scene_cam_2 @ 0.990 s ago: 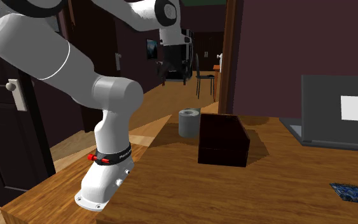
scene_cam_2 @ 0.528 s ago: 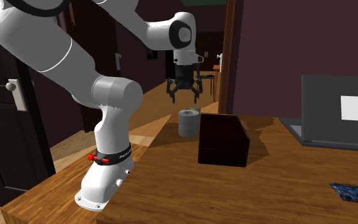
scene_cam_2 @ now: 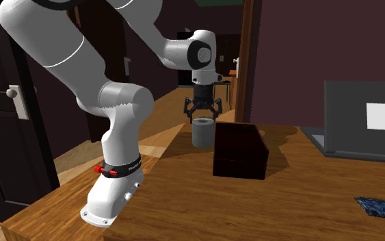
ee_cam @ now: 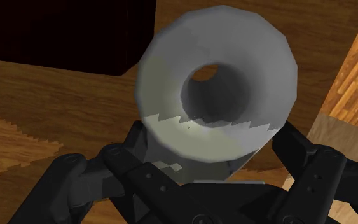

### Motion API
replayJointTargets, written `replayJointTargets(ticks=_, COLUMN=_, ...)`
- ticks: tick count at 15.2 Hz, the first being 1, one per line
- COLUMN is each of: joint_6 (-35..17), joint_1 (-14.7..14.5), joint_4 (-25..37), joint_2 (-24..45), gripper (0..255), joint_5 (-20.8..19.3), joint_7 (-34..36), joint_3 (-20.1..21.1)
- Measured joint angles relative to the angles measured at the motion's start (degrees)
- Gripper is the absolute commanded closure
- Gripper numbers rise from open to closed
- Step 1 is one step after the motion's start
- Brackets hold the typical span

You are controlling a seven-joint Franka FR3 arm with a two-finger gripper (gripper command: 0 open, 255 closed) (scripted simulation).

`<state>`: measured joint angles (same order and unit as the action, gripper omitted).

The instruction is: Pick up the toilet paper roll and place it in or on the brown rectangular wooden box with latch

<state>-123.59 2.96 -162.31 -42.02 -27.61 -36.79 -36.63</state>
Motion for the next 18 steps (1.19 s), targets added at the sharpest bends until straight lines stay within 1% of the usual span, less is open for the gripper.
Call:
replayJointTargets(ticks=2, joint_6=-1.93, joint_1=0.00, joint_4=-0.84, joint_2=1.10, gripper=0, joint_5=-0.56, joint_7=0.04, joint_3=-0.76)
replayJointTargets(ticks=8, joint_6=-2.45, joint_1=0.01, joint_4=-1.01, joint_2=1.40, gripper=0, joint_5=-0.71, joint_7=0.01, joint_3=-0.99)
replayJointTargets(ticks=9, joint_6=-2.45, joint_1=0.01, joint_4=-1.01, joint_2=1.40, gripper=255, joint_5=-0.71, joint_7=0.01, joint_3=-0.99)
replayJointTargets(ticks=18, joint_6=-2.47, joint_1=-0.01, joint_4=-1.00, joint_2=1.39, gripper=255, joint_5=-0.70, joint_7=0.02, joint_3=-0.97)
